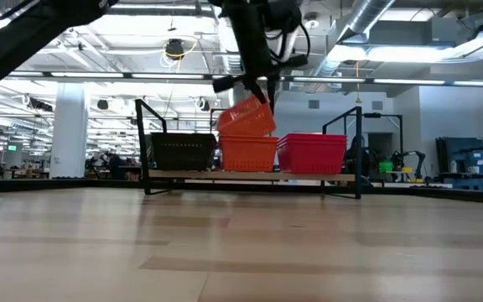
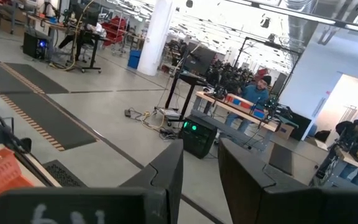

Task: Stack baskets on shelf by color
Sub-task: Stack the orange bin on top of the other orange bin on the shelf

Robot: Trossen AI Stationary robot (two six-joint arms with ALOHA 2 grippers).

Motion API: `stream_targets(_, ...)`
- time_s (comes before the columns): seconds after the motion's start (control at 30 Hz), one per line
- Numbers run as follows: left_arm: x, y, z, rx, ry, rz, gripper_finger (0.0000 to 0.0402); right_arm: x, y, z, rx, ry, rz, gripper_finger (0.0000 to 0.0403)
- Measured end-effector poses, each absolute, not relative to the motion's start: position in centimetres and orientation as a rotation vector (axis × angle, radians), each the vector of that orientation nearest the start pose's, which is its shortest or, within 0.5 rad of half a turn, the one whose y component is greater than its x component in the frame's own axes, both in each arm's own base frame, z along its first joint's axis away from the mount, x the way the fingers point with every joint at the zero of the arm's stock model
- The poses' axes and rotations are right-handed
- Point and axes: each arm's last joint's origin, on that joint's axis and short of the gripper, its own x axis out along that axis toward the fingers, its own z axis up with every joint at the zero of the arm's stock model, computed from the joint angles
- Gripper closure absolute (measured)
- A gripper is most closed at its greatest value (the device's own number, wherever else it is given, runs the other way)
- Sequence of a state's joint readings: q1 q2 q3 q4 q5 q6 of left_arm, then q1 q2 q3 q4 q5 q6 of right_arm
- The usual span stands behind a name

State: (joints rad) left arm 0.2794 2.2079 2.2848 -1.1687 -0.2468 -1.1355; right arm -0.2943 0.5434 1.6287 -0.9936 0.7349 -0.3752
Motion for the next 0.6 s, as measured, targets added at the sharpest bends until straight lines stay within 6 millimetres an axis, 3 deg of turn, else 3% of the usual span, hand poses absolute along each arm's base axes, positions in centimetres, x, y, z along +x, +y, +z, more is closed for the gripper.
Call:
stream_targets(0.1,44.9,13.8,29.5,-1.023,0.733,1.036,0.0401,-5.9,-0.2,49.2,-0.322,0.105,-1.032,0.0282)
stream_targets(0.6,44.6,14.3,28.1,-1.078,0.775,1.066,0.0401,-5.9,-0.2,49.0,-0.330,0.134,-1.027,0.0282)
